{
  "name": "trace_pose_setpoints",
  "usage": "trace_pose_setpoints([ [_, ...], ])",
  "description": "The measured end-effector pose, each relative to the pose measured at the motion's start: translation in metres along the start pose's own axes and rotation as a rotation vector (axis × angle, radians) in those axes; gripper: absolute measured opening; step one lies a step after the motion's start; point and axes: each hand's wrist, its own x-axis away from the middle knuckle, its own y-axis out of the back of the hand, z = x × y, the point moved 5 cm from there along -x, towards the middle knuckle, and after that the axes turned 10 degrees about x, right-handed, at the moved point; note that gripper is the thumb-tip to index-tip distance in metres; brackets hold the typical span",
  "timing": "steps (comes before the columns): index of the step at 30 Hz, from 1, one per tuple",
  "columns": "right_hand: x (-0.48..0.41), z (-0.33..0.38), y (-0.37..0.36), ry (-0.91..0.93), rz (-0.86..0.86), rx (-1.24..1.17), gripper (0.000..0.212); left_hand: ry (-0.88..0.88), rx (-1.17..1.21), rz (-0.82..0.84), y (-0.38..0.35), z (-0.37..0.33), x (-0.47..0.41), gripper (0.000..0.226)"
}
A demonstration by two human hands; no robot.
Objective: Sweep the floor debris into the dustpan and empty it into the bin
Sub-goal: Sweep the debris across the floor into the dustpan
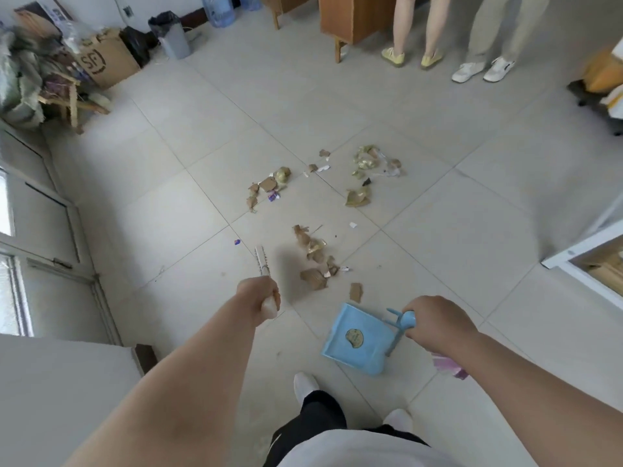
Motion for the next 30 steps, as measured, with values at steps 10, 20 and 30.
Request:
trace_pose_setpoints([
  [10, 0.025, -0.07, -0.023, -0.184, -0.012, -0.126, 0.009, 0.113, 0.022, 0.059, -0.076, 0.041, 0.021, 0.019],
  [20, 0.039, -0.09, -0.042, -0.344, -0.054, -0.216, 0.005, 0.006, -0.269, 0.259, -0.133, 0.018, 0.031, 0.014],
  [30, 0.055, -0.107, -0.036, -0.384, -0.106, -0.183, 0.01, 0.147, -0.642, 0.469, -0.133, 0.021, 0.064, 0.012],
])
